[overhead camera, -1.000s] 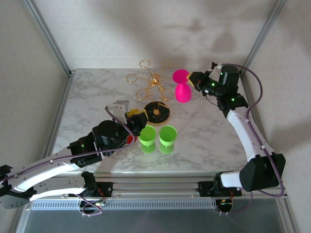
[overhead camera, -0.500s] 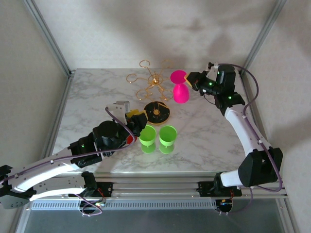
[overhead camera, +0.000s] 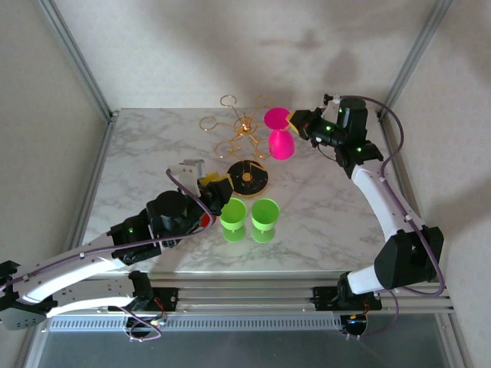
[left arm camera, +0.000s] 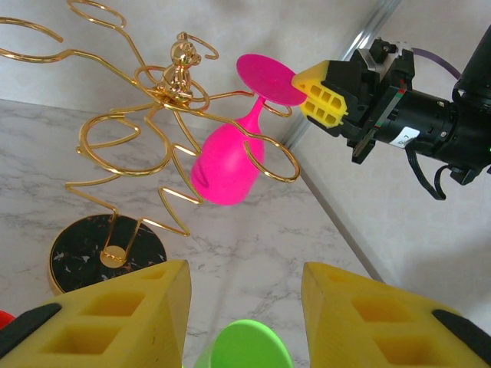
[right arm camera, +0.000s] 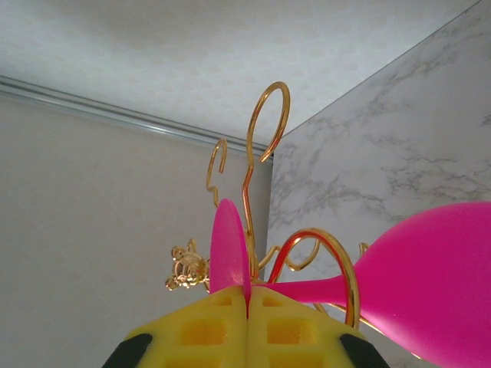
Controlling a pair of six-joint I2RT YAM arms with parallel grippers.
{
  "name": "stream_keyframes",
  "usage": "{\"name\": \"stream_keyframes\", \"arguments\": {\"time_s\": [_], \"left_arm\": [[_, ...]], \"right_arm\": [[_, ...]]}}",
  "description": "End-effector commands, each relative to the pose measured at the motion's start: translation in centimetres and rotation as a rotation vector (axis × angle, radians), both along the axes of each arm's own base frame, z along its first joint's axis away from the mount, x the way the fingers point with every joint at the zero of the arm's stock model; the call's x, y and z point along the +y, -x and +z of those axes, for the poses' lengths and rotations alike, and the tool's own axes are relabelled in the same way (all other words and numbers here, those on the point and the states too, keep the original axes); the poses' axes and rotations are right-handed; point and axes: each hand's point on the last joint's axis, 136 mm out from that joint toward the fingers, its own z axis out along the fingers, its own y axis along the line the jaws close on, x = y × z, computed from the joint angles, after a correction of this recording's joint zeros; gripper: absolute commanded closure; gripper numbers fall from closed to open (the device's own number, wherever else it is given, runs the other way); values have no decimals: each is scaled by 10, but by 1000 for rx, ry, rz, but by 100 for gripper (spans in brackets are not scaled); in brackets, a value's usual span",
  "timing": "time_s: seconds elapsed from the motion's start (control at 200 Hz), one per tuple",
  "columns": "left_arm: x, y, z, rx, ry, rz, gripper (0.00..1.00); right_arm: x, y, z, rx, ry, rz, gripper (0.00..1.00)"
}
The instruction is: Take the wine glass off the wine glass rack
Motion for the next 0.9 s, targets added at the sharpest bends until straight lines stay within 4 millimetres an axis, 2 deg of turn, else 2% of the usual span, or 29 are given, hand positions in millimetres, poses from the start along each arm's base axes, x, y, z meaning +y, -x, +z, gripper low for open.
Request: {"name": "stream_keyframes", "arguments": {"time_s": [0.0,0.415,0.896], "left_arm": [[5,-2,1,-3,21,22,59],[7,-2,0,-4,27,25,58],[8,-2,-3,1,24,29,59]], "right_arm": [[9,1,22,-70,-17,40,100],[22,7,22,-69,-17,74,100],[12,34,27,-82,-1,54,100]]}}
